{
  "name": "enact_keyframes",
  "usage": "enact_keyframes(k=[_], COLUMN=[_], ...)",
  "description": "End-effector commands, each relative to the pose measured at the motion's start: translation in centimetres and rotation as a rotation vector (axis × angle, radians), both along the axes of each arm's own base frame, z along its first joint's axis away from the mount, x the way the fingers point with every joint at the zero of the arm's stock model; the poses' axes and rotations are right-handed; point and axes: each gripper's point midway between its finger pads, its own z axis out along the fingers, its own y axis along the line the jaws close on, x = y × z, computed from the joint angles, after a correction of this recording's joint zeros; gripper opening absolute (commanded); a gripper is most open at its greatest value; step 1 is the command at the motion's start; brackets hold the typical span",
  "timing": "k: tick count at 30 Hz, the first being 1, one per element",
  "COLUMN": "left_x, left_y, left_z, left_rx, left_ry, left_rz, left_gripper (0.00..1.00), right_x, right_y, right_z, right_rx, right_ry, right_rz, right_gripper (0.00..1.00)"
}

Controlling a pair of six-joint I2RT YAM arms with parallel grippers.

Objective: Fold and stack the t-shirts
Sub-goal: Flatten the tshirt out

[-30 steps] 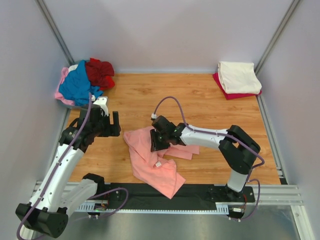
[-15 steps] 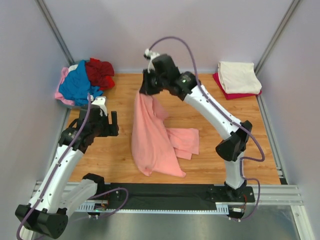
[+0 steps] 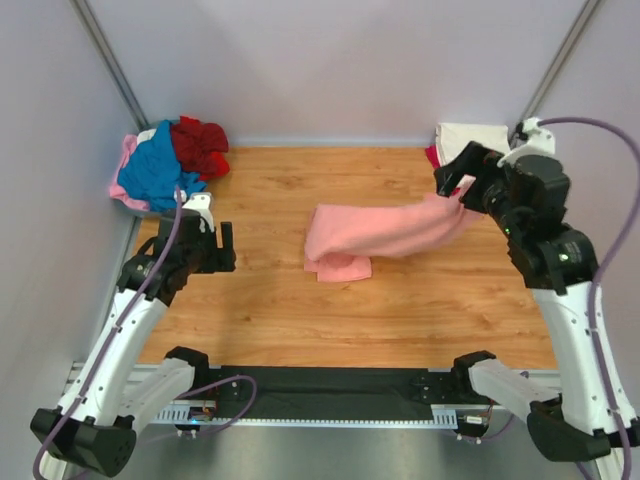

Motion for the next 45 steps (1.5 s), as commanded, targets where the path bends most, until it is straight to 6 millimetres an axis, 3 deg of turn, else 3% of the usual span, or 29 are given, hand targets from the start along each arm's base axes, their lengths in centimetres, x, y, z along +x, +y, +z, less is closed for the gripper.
enact_keyframes(k=[1,2,3,6,9,10,12,15,18,20,25,26,28,29,32,38,45], left_x=[0.6,0.7,1.0,1.2,1.4,1.4,1.3,1.4,1.4,1.5,2.9,3.5,4.7,5.2,7.2,8.5,8.1], left_y=[-1.7,-1.9,-2.0,-1.9,-2.0,-2.0,-2.2,-2.2,-2.6,-3.4,-8.8,-9.7,-12.6,-13.5,-16.9,-20.7,-22.7], left_z=[0.6,0.5,0.3,0.1,-0.3,-0.6,-1.1,-1.3,-1.1,-1.1,-2.8,-4.5,-5.7,-7.7,-10.3,-14.0,-16.8], left_rx=[-0.045,-0.04,-0.031,-0.004,-0.002,-0.004,-0.006,-0.003,-0.033,-0.065,-0.103,-0.094,-0.166,-0.165,-0.204,-0.227,-0.203], left_ry=[0.006,0.015,0.032,0.058,0.055,0.059,0.081,0.089,0.095,0.111,0.149,0.196,0.208,0.253,0.273,0.334,0.374], left_rz=[-0.059,-0.067,-0.072,-0.077,-0.079,-0.078,-0.084,-0.082,-0.069,-0.059,-0.099,-0.098,-0.122,-0.117,-0.143,-0.195,-0.209], left_gripper=[0.83,0.83,0.82,0.8,0.8,0.8,0.79,0.78,0.78,0.78,0.76,0.74,0.7,0.68,0.66,0.66,0.61], right_x=[2.7,2.3,2.5,1.7,0.6,-0.2,-1.7,-1.4,-1.4,-1.2,-1.9,-2.0,-2.0,-2.0,-2.3,-2.8,-2.8], right_y=[-3.5,-4.0,-4.2,-2.6,1.8,4.7,8.3,10.9,12.2,12.1,11.9,11.2,10.0,9.6,8.3,5.8,4.2], right_z=[-14.9,-18.4,-20.0,-20.8,-20.3,-19.9,-21.2,-24.8,-27.8,-29.4,-31.2,-31.6,-31.4,-31.4,-30.8,-29.8,-30.6], right_rx=[-0.085,-0.107,-0.11,-0.048,-0.007,-0.014,-0.032,-0.045,-0.086,-0.138,-0.228,-0.254,-0.297,-0.309,-0.331,-0.288,-0.276], right_ry=[0.398,0.483,0.525,0.527,0.454,0.423,0.441,0.531,0.604,0.629,0.671,0.672,0.66,0.659,0.65,0.621,0.641], right_rz=[-0.172,-0.184,-0.19,-0.127,0.009,0.097,0.194,0.254,0.293,0.277,0.269,0.248,0.213,0.204,0.177,0.131,0.099], right_gripper=[1.0,1.0,1.0,1.0,1.0,1.0,1.0,0.97,0.93,0.94,0.96,0.96,0.98,0.99,1.0,1.0,1.0])
